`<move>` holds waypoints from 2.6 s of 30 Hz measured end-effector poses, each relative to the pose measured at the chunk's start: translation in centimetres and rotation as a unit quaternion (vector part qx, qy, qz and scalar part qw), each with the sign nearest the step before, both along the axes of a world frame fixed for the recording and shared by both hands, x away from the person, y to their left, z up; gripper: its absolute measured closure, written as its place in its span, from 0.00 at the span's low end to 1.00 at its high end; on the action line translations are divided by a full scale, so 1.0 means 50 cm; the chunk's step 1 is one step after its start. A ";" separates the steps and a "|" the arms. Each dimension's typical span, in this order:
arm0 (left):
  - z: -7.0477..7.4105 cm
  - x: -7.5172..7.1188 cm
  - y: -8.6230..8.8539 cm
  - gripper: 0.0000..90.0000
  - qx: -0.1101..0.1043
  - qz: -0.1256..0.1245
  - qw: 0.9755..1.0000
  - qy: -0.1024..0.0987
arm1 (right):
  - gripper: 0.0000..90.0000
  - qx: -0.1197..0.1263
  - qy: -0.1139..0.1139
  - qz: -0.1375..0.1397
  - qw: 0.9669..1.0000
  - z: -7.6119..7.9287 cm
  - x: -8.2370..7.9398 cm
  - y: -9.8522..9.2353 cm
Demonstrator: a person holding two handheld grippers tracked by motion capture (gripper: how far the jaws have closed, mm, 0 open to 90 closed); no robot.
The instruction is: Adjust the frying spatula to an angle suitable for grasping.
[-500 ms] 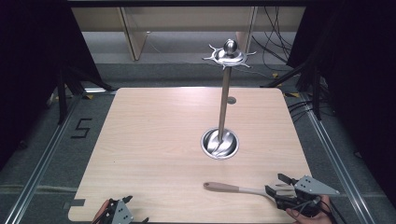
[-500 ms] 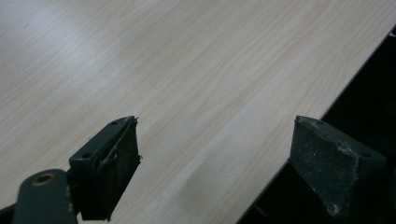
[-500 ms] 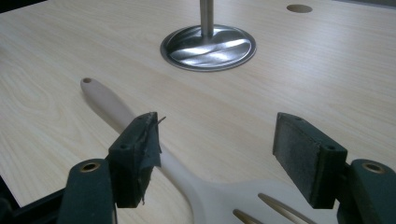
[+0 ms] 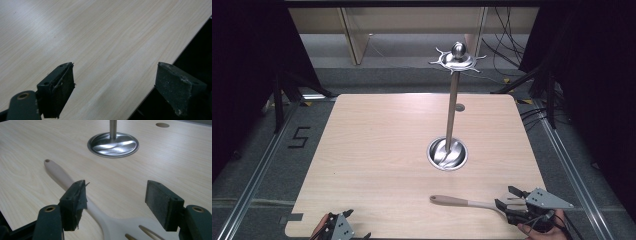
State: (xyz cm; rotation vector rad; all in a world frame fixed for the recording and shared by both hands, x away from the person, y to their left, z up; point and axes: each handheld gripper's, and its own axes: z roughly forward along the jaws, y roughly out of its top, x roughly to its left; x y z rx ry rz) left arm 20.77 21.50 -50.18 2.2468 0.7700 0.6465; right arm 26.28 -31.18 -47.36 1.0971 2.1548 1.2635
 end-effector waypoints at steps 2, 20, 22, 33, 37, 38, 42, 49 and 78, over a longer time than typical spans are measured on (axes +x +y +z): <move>-0.002 0.002 -0.001 0.17 0.004 -0.002 1.000 0.001 | 0.38 -0.014 -0.009 0.017 1.000 0.005 0.010 0.004; 0.000 0.003 0.003 0.17 0.009 0.000 1.000 0.006 | 0.42 -0.076 0.019 0.101 0.992 0.048 0.046 0.078; -0.003 0.003 0.000 0.17 0.008 0.011 1.000 -0.001 | 0.43 -0.090 0.045 0.115 0.988 0.053 0.048 0.095; -0.001 0.002 0.001 0.17 0.001 0.014 1.000 -0.005 | 0.59 -0.173 0.085 0.175 0.965 0.046 0.079 0.150; 0.000 0.002 0.001 0.17 -0.003 0.013 1.000 -0.004 | 0.61 -0.199 0.108 0.170 0.959 0.044 0.089 0.171; 0.000 0.002 0.001 0.17 -0.003 0.013 1.000 -0.004 | 0.61 -0.199 0.108 0.170 0.959 0.044 0.089 0.171; 0.005 0.001 0.005 0.17 0.011 0.002 1.000 0.002 | 0.64 -0.231 0.128 0.191 0.945 0.032 0.107 0.196; 0.000 0.000 -0.001 0.17 -0.005 0.015 1.000 -0.007 | 0.66 -0.254 0.131 0.211 0.935 0.027 0.121 0.211; -0.001 0.000 -0.001 0.17 -0.007 0.014 1.000 -0.007 | 0.75 -0.301 0.189 0.249 0.901 -0.005 0.151 0.246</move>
